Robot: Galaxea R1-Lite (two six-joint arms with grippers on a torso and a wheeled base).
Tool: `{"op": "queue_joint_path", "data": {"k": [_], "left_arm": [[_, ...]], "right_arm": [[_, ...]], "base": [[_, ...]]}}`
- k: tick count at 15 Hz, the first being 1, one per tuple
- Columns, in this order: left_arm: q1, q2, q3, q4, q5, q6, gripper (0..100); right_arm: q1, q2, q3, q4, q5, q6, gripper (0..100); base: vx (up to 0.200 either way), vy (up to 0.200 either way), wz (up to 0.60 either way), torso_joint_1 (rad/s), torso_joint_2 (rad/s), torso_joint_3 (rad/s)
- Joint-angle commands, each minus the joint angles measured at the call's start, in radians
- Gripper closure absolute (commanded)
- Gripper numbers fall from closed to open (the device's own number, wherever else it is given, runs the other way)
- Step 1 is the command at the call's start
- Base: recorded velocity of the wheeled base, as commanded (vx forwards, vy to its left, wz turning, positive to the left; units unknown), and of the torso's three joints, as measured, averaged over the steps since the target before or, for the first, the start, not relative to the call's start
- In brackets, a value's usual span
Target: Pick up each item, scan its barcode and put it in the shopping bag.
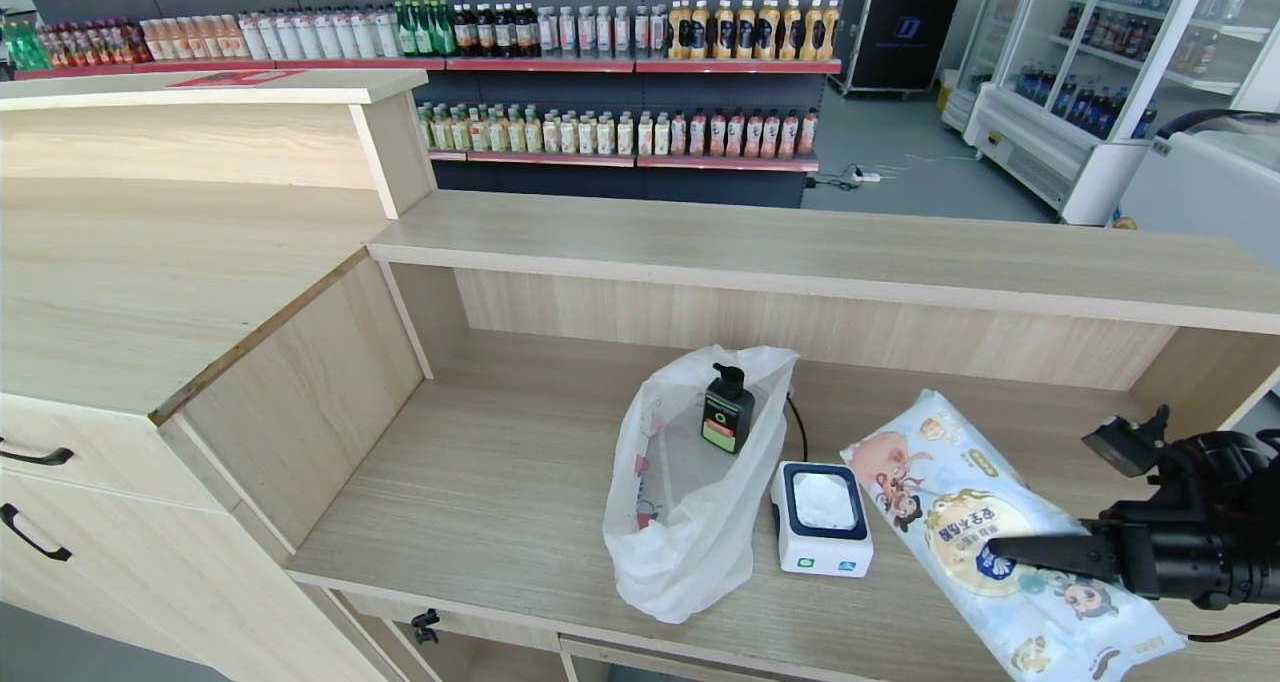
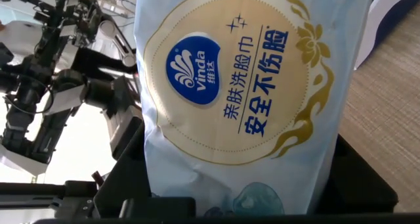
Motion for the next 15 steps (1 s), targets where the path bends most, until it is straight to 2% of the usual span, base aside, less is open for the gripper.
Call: {"op": "queue_joint_path", "data": {"k": [1,9,13,15], "left_arm": [[0.0,0.001,0.0,0.0,0.001,0.0,0],[0.0,0.001,0.0,0.0,-0.001,0.0,0],[0.0,0.001,0.0,0.0,-0.001,0.0,0],[0.0,0.001,0.0,0.0,-0.001,0.0,0]], "right_arm": [[0.002,0.006,-0.003,-0.001,0.0,-0.001,100],[0.06,0.032,-0.031,-0.042,0.002,0.001,100],[0.057,0.025,-0.031,-0.042,0.002,0.001,100],[0.025,-0.084,-0.019,-0.03,-0.001,0.019,100]], "base": [[0.0,0.0,0.0,0.0,0.0,0.0],[0.0,0.0,0.0,0.0,0.0,0.0],[0.0,0.0,0.0,0.0,0.0,0.0],[0.0,0.0,0.0,0.0,0.0,0.0]]}}
